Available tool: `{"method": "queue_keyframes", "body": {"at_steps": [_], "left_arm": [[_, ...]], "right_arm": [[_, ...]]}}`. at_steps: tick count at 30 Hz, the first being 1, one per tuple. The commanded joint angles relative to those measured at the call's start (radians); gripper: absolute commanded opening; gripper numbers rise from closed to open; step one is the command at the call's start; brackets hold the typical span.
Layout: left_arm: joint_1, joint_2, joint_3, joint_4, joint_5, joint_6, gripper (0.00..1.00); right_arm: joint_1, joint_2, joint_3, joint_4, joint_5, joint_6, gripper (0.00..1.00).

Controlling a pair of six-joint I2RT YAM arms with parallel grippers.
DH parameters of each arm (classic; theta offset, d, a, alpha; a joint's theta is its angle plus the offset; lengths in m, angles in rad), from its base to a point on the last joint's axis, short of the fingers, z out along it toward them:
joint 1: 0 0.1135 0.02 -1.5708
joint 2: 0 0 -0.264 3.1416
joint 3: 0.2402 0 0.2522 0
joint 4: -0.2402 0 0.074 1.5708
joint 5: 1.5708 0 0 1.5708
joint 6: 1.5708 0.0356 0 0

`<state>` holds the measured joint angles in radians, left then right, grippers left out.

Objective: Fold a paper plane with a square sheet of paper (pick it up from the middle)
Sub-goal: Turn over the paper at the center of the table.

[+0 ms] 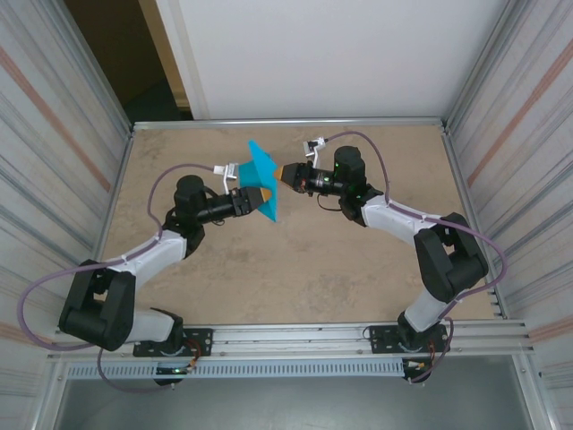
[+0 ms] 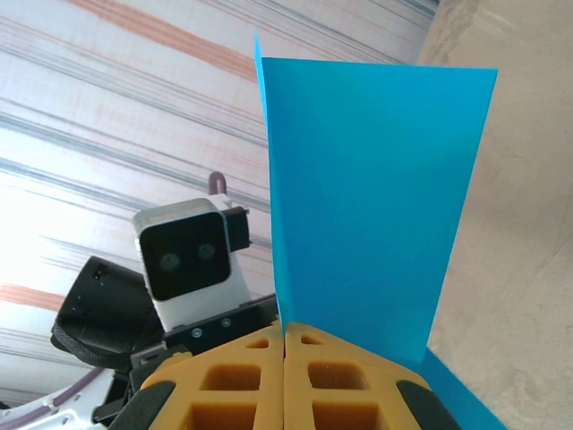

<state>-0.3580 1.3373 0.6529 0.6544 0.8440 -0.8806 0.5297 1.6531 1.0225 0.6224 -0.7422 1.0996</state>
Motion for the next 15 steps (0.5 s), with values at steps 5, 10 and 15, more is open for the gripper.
{"method": "queue_keyframes", "body": {"at_steps": [5, 10, 15], "left_arm": [[-0.013, 0.005, 0.035, 0.091, 0.048, -0.006, 0.36], [-0.014, 0.008, 0.028, 0.112, 0.04, -0.024, 0.27], [-0.013, 0.01, 0.014, 0.125, 0.028, -0.029, 0.19]], "right_arm": [[0.003, -0.024, -0.012, 0.063, -0.034, 0.044, 0.06], [0.001, -0.03, -0.018, 0.069, -0.035, 0.049, 0.08], [-0.002, -0.041, -0.022, 0.068, -0.04, 0.048, 0.14]]}}
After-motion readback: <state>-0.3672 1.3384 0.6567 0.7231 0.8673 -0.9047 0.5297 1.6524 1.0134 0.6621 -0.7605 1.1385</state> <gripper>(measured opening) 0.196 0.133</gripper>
